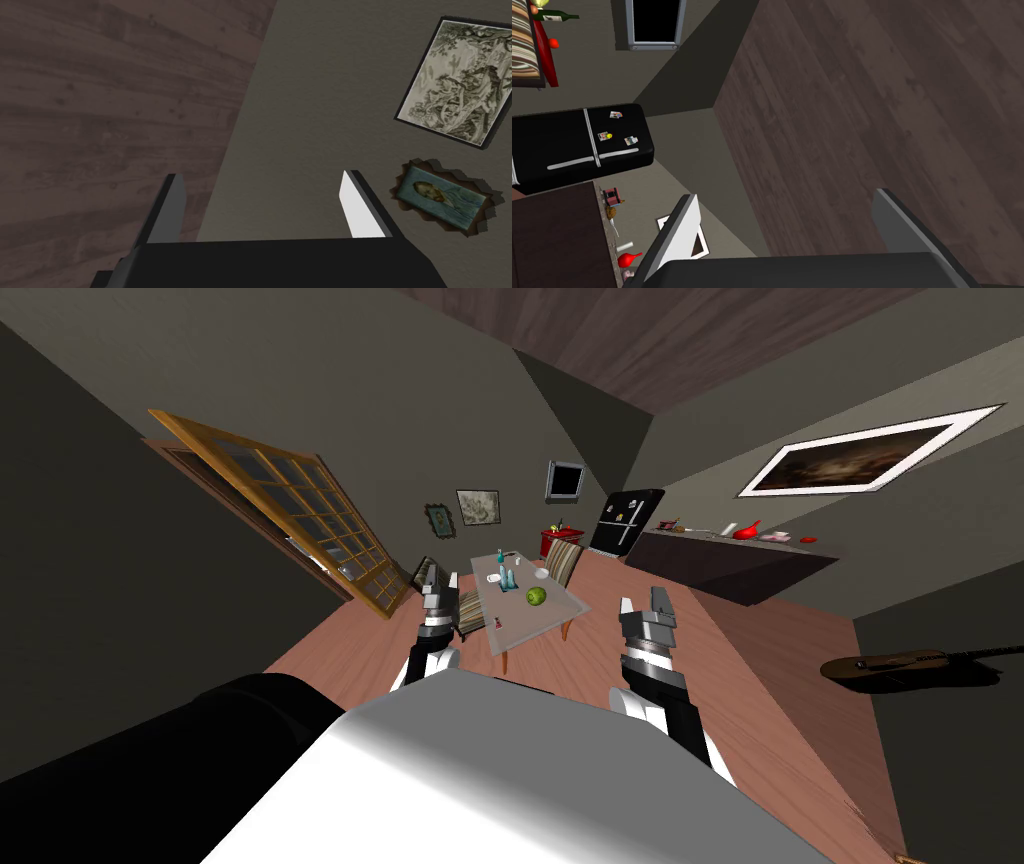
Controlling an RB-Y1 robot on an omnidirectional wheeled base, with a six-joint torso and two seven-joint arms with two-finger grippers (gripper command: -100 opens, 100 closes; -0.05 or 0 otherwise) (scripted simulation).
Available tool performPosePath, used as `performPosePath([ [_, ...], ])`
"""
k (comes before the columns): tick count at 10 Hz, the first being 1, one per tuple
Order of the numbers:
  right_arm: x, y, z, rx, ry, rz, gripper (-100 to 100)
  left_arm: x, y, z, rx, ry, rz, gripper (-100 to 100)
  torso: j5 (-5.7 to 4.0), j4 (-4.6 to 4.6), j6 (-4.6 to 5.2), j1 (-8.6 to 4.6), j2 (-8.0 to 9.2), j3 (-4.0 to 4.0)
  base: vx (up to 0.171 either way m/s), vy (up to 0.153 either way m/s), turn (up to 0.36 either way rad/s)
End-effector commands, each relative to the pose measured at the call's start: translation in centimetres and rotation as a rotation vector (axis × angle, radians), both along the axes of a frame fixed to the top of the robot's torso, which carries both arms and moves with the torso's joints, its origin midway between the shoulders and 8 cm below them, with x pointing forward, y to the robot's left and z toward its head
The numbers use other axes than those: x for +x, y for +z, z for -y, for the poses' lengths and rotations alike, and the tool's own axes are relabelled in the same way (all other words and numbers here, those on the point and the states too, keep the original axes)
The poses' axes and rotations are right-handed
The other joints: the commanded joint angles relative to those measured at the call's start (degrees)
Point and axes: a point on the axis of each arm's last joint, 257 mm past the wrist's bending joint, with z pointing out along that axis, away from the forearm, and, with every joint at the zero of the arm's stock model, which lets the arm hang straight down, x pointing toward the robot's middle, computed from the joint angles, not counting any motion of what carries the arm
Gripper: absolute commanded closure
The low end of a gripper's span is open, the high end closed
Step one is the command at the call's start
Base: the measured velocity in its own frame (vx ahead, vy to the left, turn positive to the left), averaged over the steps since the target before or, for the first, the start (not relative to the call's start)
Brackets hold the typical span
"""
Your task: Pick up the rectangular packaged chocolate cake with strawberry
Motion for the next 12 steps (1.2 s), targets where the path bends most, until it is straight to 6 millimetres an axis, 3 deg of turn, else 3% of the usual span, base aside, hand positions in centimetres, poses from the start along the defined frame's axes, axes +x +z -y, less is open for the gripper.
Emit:
performPosePath([
  [1, 0.0, 0.0, 0.0, 0.0, 0.0, 0.0, 0, 0.5, -0.6, 0.3, 0.017, -0.022, -0.021, -100, 0.0, 0.0, 0.0, 0.0, 0.0, 0.0, -0.04, -0.01, -0.047],
  [5, 0.0, 0.0, 0.0, 0.0, 0.0, 0.0, 0, 2.8, -4.2, 1.2, 0.045, -0.107, -0.134, -100, 0.0, 0.09, 0.02, -0.01, 0.41, 0.24, -0.108, -0.012, -0.116],
  [9, 0.0, 0.0, 0.0, 0.0, 0.0, 0.0, 0, 5.6, -10.3, 1.7, 0.038, -0.203, -0.309, -100, -0.01, 0.12, 0.03, -0.03, 0.52, 0.3, -0.132, -0.022, -0.218],
  [10, 0.0, 0.0, 0.0, 0.0, 0.0, 0.0, 0, 5.7, -10.8, 1.6, 0.04, -0.202, -0.32, -100, -0.01, 0.12, 0.01, -0.05, 0.52, 0.3, -0.077, -0.026, -0.05],
  [12, 0.0, 0.0, 0.0, 0.0, 0.0, 0.0, 0, 6.9, -14.7, 1.6, 0.025, -0.244, -0.428, -100, -0.01, 0.06, 0.02, -0.03, 0.24, 0.15, -0.061, -0.028, -0.271],
])
